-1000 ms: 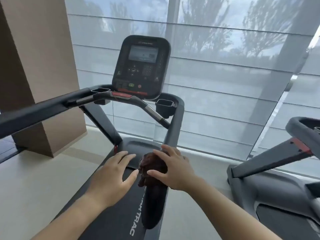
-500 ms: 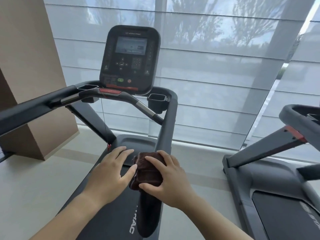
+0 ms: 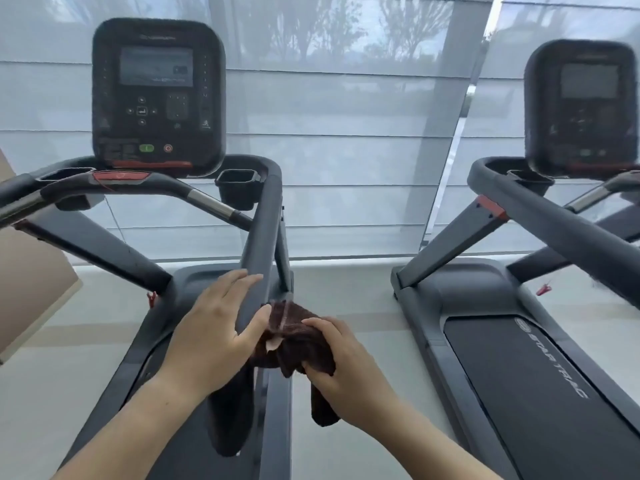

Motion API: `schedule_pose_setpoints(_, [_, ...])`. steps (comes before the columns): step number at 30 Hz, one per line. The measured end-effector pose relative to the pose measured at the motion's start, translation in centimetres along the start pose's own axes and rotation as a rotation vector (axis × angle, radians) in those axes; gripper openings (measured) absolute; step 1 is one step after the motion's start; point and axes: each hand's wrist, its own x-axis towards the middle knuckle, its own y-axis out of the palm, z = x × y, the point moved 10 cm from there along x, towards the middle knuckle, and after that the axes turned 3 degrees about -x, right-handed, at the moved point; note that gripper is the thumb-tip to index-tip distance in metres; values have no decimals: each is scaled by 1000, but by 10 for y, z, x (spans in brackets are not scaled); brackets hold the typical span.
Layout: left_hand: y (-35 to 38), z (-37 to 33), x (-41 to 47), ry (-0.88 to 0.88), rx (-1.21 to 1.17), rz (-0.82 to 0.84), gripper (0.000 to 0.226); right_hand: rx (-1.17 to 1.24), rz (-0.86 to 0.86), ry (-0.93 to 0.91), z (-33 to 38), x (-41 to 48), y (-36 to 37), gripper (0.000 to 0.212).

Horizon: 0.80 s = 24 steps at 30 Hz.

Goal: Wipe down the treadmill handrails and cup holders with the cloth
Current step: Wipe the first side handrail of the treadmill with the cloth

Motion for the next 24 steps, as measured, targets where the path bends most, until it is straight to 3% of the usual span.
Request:
schedule_pose_setpoints(6, [90,-99,-5,151,-92,192,50,-45,-102,280,-97,-89,-73,49])
schedule_pose_setpoints(15, [241,-272,-78,369,-194,499,46,81,-369,638,-193,-274,-187,40])
schedule_pose_setpoints(19, [277,-344,-109,470,-211,562,45,100,-438,745,-222,-354,-226,51])
schedule_pose_setpoints(24, [314,-418,-139,557,-259,614,46,96,-564,777,-237,-427,-270,50])
